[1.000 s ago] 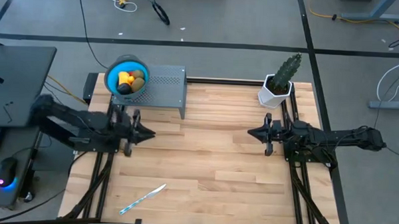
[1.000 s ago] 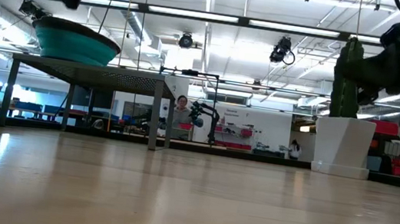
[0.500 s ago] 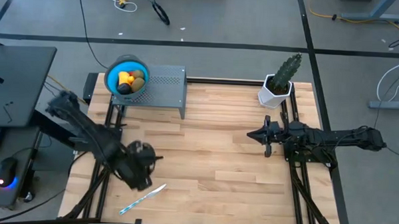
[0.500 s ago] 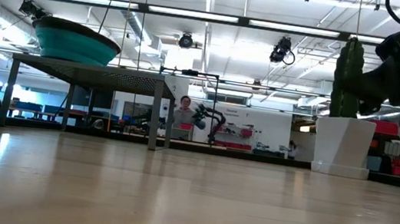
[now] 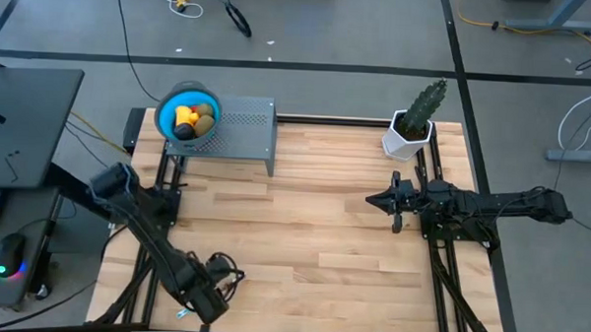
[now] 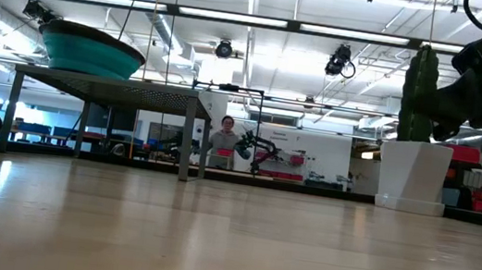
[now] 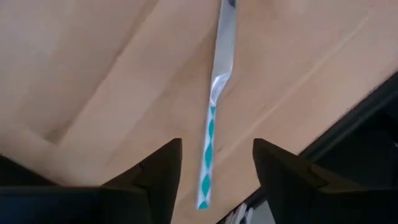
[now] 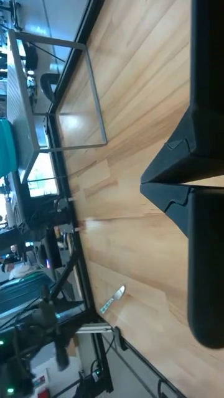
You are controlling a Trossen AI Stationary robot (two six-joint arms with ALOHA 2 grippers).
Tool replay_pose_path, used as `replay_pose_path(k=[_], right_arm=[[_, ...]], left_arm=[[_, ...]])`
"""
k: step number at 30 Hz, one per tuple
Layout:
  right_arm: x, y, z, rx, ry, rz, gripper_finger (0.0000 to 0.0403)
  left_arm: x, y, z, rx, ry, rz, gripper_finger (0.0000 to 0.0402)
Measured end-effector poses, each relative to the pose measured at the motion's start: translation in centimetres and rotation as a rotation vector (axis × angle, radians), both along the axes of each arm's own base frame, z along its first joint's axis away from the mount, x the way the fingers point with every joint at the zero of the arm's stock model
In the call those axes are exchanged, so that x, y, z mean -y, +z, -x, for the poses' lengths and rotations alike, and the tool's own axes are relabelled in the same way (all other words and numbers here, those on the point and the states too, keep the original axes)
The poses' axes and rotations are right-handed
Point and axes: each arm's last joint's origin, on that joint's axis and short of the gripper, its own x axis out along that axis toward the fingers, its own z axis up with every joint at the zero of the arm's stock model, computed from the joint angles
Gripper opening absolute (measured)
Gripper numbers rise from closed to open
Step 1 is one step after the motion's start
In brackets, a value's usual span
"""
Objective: Pick & Place Fruit
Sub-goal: Put the blue knife on the shelf
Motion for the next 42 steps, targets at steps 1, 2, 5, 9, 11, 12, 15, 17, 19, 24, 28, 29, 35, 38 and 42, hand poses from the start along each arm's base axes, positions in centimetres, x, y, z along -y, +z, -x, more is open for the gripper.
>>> replay_pose_path(k=[1, 2, 5, 9, 11, 12, 15, 17, 19, 24, 28, 29, 35, 38, 42], right_arm=[[0.0, 0.0, 0.0, 0.0, 0.0, 0.0, 0.0013], [0.0, 0.0, 0.0, -0.001, 0.0, 0.0, 0.0013], [0.0, -0.2, 0.0, -0.017, -0.002, -0.008, 0.0013], [0.0, -0.2, 0.0, -0.023, -0.006, -0.032, 0.0013], [0.0, -0.2, 0.0, -0.022, -0.007, -0.047, 0.0013], [0.0, -0.2, 0.0, -0.021, -0.008, -0.054, 0.0013], [0.0, -0.3, 0.0, -0.022, -0.011, -0.073, 0.0013], [0.0, -0.3, 0.1, -0.031, -0.012, -0.082, 0.0013], [0.0, -0.4, 0.1, -0.039, -0.005, -0.087, 0.0013], [-0.1, -0.5, 0.1, -0.047, 0.02, -0.091, 0.0013], [-0.1, -0.5, 0.1, -0.048, 0.022, -0.083, 0.0013], [-0.1, -0.5, 0.1, -0.049, 0.022, -0.082, 0.0013], [-0.1, -0.5, 0.1, -0.049, 0.022, -0.08, 0.0013], [-0.1, -0.5, 0.1, -0.049, 0.022, -0.08, 0.0013], [-0.1, -0.5, 0.1, -0.049, 0.022, -0.08, 0.0013]], left_arm=[[0.4, -0.5, -0.1, -0.005, 0.008, -0.001, 0.0208], [0.7, -1.0, -0.3, -0.009, 0.014, 0.004, 0.0208], [1.8, -2.4, -0.7, -0.024, 0.017, 0.035, 0.0209], [2.7, -4.1, -1.0, -0.08, 0.006, 0.06, 0.0209], [2.9, -4.7, -0.9, -0.094, 0.004, 0.046, 0.0209], [3.1, -5.0, -0.8, -0.097, 0.002, 0.039, 0.0209], [3.4, -5.5, -0.2, -0.072, -0.002, 0.024, 0.0209], [3.5, -6.1, 0.3, -0.067, 0.007, 0.015, 0.0209], [3.6, -6.5, 0.8, -0.078, -0.003, 0.011, 0.0209], [3.0, -7.7, 1.5, -0.099, 0.019, -0.014, 0.0208], [2.7, -8.4, 1.8, -0.119, 0.023, -0.016, 0.0205], [2.7, -8.5, 1.9, -0.118, 0.023, -0.014, 0.0201], [2.6, -8.6, 1.9, -0.109, 0.023, -0.018, 0.016], [2.5, -8.6, 1.9, -0.098, 0.022, -0.023, 0.0128], [2.5, -8.7, 1.9, -0.101, 0.022, -0.029, 0.0079]])
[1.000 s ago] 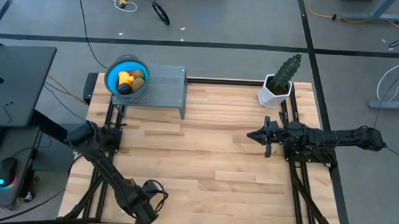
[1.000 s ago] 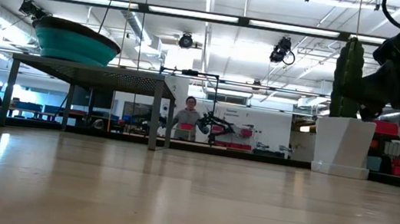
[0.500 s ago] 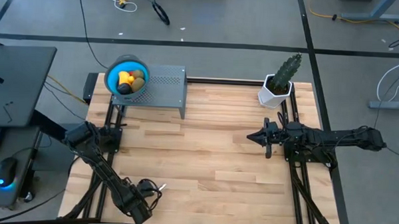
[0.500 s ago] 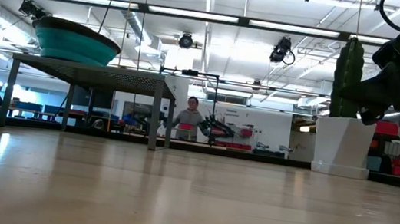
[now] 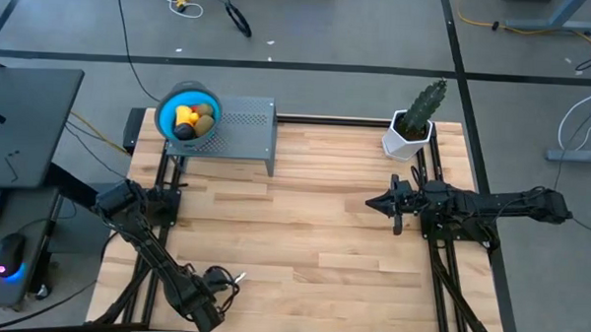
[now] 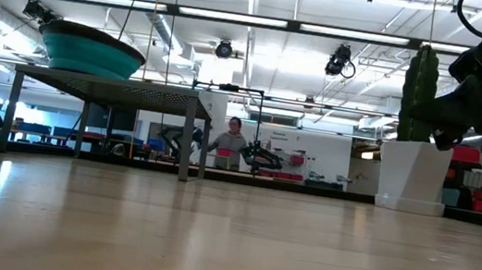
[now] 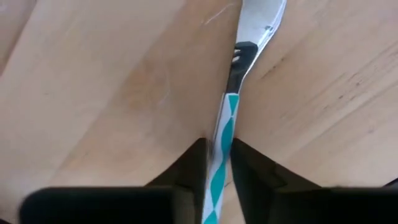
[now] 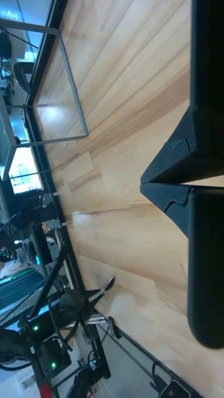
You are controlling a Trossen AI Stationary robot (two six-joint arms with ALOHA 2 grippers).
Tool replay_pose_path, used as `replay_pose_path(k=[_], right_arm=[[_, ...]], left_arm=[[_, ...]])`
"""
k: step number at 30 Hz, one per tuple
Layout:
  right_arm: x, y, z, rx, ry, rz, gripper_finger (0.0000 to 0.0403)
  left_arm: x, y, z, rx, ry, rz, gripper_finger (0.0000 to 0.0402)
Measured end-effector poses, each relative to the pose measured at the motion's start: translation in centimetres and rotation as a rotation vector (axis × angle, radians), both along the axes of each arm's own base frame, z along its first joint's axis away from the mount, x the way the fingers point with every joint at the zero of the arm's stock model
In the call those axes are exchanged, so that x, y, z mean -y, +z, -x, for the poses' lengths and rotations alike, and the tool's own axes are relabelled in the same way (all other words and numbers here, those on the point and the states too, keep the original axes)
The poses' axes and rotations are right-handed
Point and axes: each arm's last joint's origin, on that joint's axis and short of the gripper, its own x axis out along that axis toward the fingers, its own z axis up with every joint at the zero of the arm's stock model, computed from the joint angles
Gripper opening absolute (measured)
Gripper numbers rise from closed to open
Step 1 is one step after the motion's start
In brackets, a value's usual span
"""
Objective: Pick & Place Fruit
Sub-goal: Put the blue knife on the shelf
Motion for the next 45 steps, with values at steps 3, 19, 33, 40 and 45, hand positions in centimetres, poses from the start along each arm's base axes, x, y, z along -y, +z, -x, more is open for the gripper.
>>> replay_pose_path(k=[3, 19, 33, 40, 45], right_arm=[[0.0, 0.0, 0.0, 0.0, 0.0, 0.0, 0.0013], [0.0, 0.0, 0.0, 0.0, 0.001, 0.019, 0.0013], [0.0, 0.0, 0.0, 0.0, 0.002, 0.023, 0.0013], [0.0, 0.0, 0.0, 0.001, 0.002, 0.023, 0.0013], [0.0, 0.0, 0.0, 0.001, 0.002, 0.023, 0.0013]], left_arm=[[-0.1, 0.0, 0.0, 0.002, 0.0, -0.016, 0.0043], [-2.1, 3.4, -1.8, 0.143, 0.033, -0.091, 0.0029], [-8.2, 10.6, -2.8, 0.458, 0.321, -0.208, 0.0035], [-14.1, 14.3, -3.8, 0.539, 0.298, -0.238, 0.0038], [-18.5, 16.6, -3.5, 0.573, 0.349, -0.229, 0.0035]])
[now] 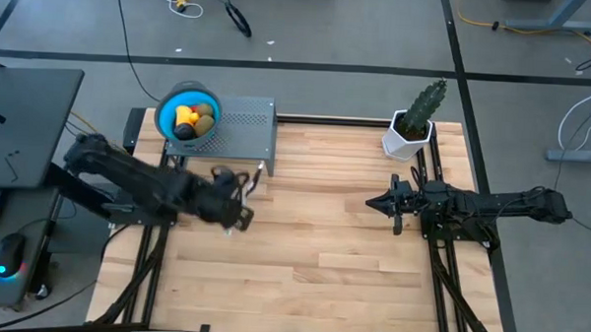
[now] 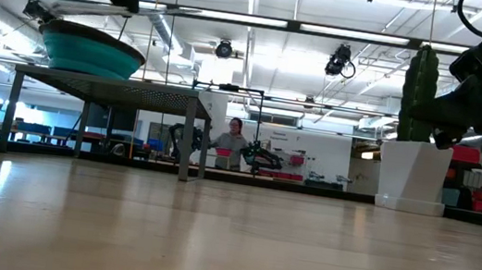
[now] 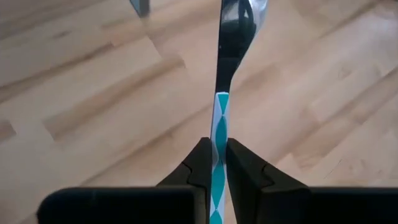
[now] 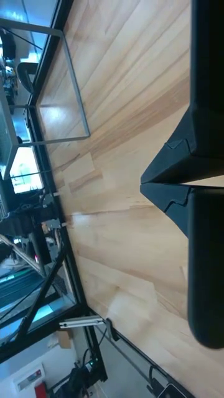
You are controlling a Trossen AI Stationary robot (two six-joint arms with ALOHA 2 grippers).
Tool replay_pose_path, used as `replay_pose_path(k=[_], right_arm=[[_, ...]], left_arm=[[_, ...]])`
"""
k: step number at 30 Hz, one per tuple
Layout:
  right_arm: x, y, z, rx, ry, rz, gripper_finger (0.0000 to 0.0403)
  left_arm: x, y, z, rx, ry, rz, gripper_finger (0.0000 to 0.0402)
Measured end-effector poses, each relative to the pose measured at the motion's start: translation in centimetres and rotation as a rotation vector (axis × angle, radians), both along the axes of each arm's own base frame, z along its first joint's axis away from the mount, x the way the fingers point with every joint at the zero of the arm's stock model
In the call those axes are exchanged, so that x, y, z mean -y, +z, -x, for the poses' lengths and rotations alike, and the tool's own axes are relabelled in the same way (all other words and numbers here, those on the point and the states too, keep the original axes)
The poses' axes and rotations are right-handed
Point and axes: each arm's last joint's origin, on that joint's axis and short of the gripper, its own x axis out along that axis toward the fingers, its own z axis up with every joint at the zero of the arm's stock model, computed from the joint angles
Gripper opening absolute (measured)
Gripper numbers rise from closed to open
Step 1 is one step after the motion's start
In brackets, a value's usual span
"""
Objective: Pick & Place Fruit
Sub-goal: Put the blue knife on the shelf
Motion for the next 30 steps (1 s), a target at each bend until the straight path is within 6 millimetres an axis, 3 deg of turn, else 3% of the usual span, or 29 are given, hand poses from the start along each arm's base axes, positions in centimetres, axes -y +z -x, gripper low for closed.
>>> replay_pose_path(k=[7, 17, 23, 30], right_arm=[[0.0, 0.0, 0.0, 0.0, 0.0, 0.0, 0.0013], [0.0, 0.0, 0.0, 0.0, 0.0, 0.0, 0.0013], [0.0, 0.0, 0.0, 0.0, 0.0, 0.0, 0.0013], [0.0, 0.0, 0.0, 0.0, 0.0, 0.0, 0.0013]], left_arm=[[-6.1, 1.5, 0.2, 0.024, 0.1, 0.029, 0.0041], [-14.0, 1.8, 0.5, 0.036, 0.15, 0.06, 0.0044], [-17.0, 1.8, 1.6, 0.037, 0.221, 0.077, 0.004], [-19.0, 2.0, 1.7, 0.103, 0.289, 0.055, 0.0051]])
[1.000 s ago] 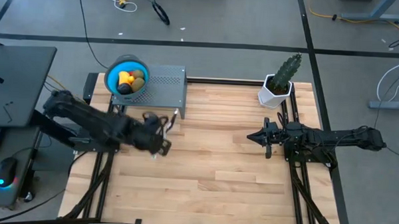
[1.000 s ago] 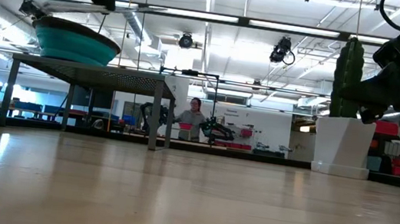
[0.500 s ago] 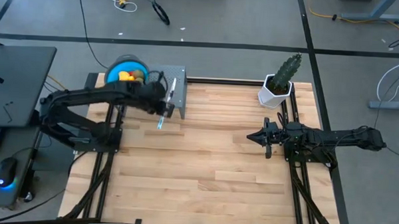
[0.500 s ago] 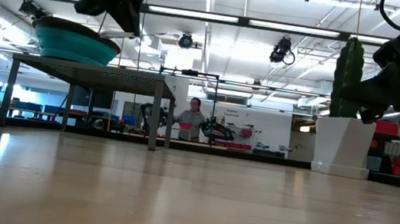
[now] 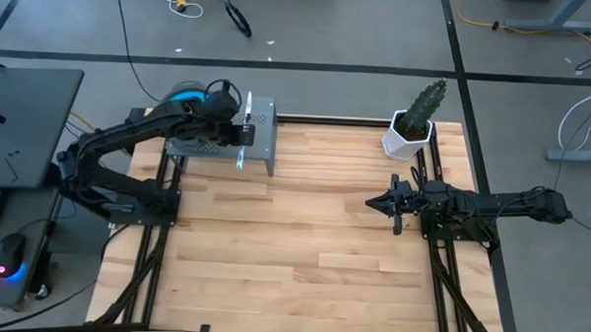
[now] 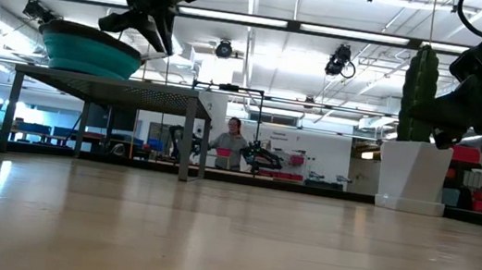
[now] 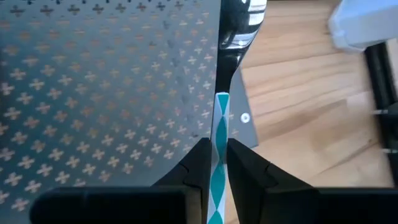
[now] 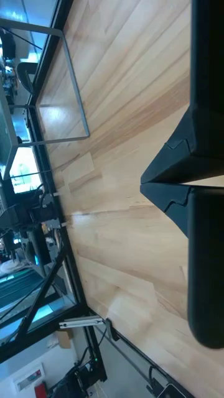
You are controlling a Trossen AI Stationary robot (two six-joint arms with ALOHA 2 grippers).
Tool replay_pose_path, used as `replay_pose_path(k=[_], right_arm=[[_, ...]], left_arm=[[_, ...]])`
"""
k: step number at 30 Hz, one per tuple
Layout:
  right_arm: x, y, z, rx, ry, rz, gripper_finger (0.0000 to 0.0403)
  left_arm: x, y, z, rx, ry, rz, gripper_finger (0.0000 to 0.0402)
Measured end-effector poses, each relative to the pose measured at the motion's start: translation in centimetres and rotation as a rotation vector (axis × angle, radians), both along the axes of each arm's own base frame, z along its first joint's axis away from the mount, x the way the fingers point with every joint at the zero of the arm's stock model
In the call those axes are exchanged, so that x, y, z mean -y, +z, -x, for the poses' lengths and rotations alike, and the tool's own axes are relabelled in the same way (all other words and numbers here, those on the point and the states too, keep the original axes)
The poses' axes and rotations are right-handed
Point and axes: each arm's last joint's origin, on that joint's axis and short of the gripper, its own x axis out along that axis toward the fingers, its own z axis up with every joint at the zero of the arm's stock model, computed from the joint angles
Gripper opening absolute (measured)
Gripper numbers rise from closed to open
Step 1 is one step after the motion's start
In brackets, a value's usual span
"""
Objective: Pick & Place Fruit
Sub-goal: Put the blue knife on the shelf
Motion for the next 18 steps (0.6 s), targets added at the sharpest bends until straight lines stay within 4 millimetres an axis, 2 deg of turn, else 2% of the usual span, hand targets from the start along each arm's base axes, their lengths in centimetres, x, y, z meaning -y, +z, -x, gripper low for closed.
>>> replay_pose_path(k=[12, 18], right_arm=[[0.0, 0.0, 0.0, 0.0, -0.001, 0.0, 0.0013], [0.0, 0.0, 0.0, 0.0, -0.001, 0.0, 0.0013]], left_arm=[[-0.37, 0.08, 0.07, -0.007, -0.006, -0.037, 0.0045], [-0.53, 0.47, -0.4, 0.052, -0.031, -0.06, 0.0041]])
